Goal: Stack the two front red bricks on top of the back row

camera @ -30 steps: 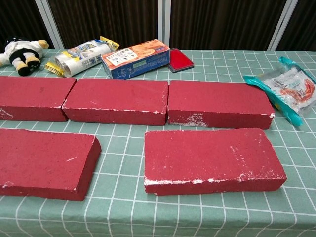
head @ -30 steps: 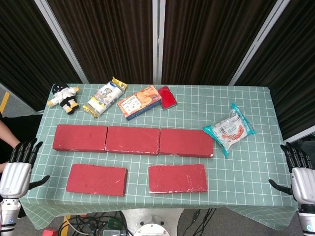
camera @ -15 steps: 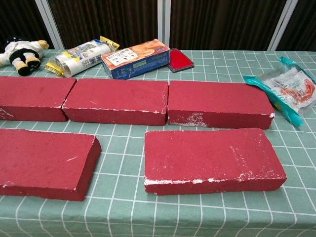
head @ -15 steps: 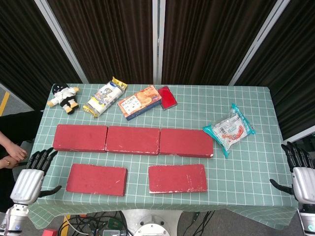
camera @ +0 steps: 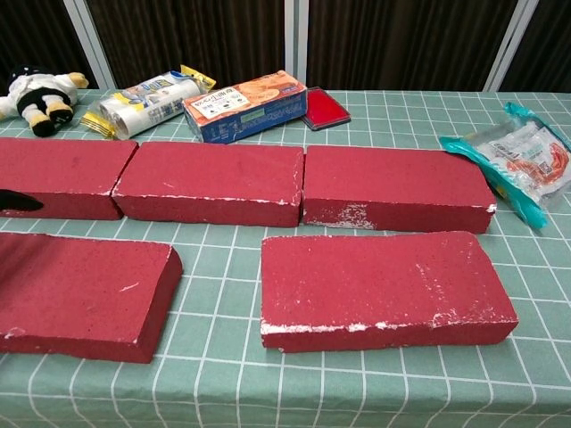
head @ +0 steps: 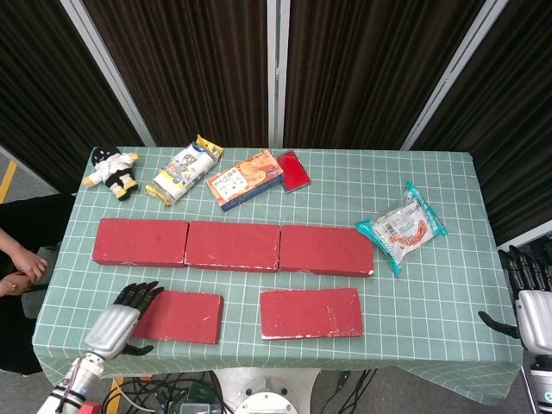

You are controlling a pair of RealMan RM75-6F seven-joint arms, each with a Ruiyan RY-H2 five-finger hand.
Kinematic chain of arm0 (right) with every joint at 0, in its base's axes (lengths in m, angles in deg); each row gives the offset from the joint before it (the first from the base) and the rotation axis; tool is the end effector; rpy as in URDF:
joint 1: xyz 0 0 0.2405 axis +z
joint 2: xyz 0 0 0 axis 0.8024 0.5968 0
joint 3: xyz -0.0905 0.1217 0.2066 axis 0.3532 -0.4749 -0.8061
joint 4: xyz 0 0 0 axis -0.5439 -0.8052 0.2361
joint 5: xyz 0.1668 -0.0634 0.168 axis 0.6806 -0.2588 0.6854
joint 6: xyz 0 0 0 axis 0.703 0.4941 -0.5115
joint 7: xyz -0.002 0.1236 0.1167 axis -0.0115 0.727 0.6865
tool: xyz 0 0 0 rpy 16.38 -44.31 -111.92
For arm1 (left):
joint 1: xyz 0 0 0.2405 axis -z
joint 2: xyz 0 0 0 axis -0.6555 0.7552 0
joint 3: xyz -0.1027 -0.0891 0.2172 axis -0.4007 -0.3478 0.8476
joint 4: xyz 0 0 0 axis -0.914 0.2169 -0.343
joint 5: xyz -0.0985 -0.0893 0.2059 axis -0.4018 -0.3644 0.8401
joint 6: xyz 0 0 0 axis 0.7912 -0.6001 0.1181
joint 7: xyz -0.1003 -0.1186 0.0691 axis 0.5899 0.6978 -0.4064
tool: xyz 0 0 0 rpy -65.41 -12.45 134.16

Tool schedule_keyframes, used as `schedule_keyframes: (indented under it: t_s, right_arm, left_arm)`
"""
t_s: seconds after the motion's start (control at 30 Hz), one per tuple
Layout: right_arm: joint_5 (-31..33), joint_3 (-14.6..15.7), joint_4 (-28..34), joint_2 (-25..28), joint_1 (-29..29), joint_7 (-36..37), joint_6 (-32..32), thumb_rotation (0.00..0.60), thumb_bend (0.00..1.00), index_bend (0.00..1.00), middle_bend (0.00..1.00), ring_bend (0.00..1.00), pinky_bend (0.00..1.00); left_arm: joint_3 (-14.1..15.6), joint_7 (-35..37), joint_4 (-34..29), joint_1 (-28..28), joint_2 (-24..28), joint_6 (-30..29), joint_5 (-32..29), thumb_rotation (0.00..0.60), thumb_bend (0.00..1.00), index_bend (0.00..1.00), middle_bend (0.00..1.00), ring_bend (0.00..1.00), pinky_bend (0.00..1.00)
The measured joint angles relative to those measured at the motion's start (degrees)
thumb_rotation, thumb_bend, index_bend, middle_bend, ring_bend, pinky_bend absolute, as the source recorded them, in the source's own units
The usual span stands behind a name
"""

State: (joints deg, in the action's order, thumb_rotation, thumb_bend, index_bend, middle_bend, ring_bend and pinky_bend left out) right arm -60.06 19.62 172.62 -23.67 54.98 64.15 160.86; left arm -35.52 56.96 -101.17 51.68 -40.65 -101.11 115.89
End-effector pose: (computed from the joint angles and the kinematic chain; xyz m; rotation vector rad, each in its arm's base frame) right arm -0.3352 -0.1957 0.1570 1.3205 -0.9040 0.9022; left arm -0.2485 0.1808 -0.0035 -1.8045 -1.1697 -0.8358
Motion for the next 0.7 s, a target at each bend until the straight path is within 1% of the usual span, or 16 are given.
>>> schedule_keyframes:
  t_s: [0.17,0.3,0.47,0.7]
  right_arm:
    - [0.48,-0.16,-0.66,-0.05,0.13,1.22,-0.45,0.6,0.0,0.0,0.0,0.0,0.0]
    - [0.67,-0.15,-1.13,-0.23,0.29,1.85,-0.93,0.6,0.0,0.0,0.0,0.0,0.0]
    - [0.91,-0.11,-1.76,-0.4,0.44,2.64,-1.5,0.6,0.0,0.0,0.0,0.0,0.0]
    - [1.18,-0.18,-2.45,-0.55,0.46,3.51,-1.63,0.6,0.0,0.0,0.0,0.0,0.0]
  left_arm:
    - [-0.58,-2.43,0.58,1.99,-2.99,2.73,-1.82,0.6,0.0,0.04,0.0,0.0,0.0]
    - [-1.27,-3.75,0.31,3.36,-3.97,4.51,-3.64,0.6,0.0,0.04,0.0,0.0,0.0]
    - [-2.39,-5.03,-0.49,5.53,-4.31,7.33,-6.57,0.6,0.0,0.04,0.0,0.0,0.0]
    - [-3.35,-6.95,-2.15,8.12,-3.36,10.66,-11.25,0.6,0.0,0.04,0.0,0.0,0.0]
